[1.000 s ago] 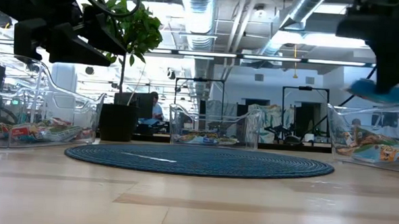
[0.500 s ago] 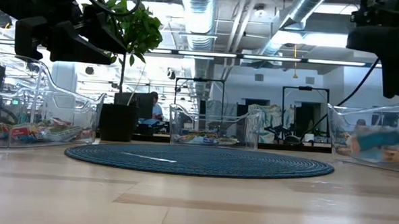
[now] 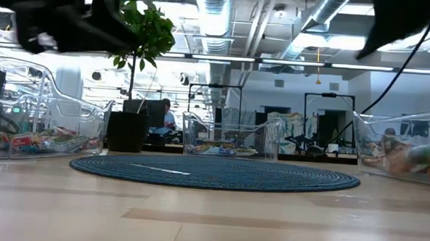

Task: Pick and place Granola Bars by type
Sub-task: Return to Home Position

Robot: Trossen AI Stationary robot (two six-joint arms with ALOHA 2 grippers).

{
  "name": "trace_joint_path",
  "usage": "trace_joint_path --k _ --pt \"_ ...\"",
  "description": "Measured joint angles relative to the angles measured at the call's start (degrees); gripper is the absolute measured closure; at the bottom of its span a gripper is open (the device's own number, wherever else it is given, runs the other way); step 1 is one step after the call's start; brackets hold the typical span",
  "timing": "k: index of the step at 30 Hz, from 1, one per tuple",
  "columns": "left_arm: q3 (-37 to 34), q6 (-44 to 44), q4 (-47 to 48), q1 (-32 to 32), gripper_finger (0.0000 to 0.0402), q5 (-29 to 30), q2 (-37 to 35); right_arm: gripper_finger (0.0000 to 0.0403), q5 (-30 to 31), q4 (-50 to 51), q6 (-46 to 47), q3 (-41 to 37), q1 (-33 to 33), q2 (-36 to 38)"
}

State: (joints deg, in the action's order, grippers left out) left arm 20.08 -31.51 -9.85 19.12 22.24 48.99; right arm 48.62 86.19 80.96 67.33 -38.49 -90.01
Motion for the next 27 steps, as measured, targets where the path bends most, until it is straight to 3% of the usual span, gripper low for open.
trace_joint_path --k 7,10,15,21,27 --pt "0.00 -0.76 -15.12 -1.88 0.0150 18.01 -0.04 0.0221 22.66 3.79 -7.64 -2.43 -1.32 5.56" --pt "0.00 1.41 -20.26 -3.24 0.0150 19.14 -0.02 0.0225 30.97 3.75 -7.83 -6.50 -1.07 10.94" --pt "0.13 -2.64 -24.39 -6.98 0.0150 5.95 -1.81 0.0227 36.27 3.83 -3.86 -16.40 0.45 24.90" --pt "1.99 2.88 -17.87 -17.77 0.0150 -4.38 -7.76 0.0225 39.66 3.32 1.05 -28.15 -1.80 43.15" --pt "2.01 10.11 -14.89 -33.10 0.0150 -23.49 -12.39 0.0227 41.47 -0.83 1.13 -26.95 -6.93 54.32"
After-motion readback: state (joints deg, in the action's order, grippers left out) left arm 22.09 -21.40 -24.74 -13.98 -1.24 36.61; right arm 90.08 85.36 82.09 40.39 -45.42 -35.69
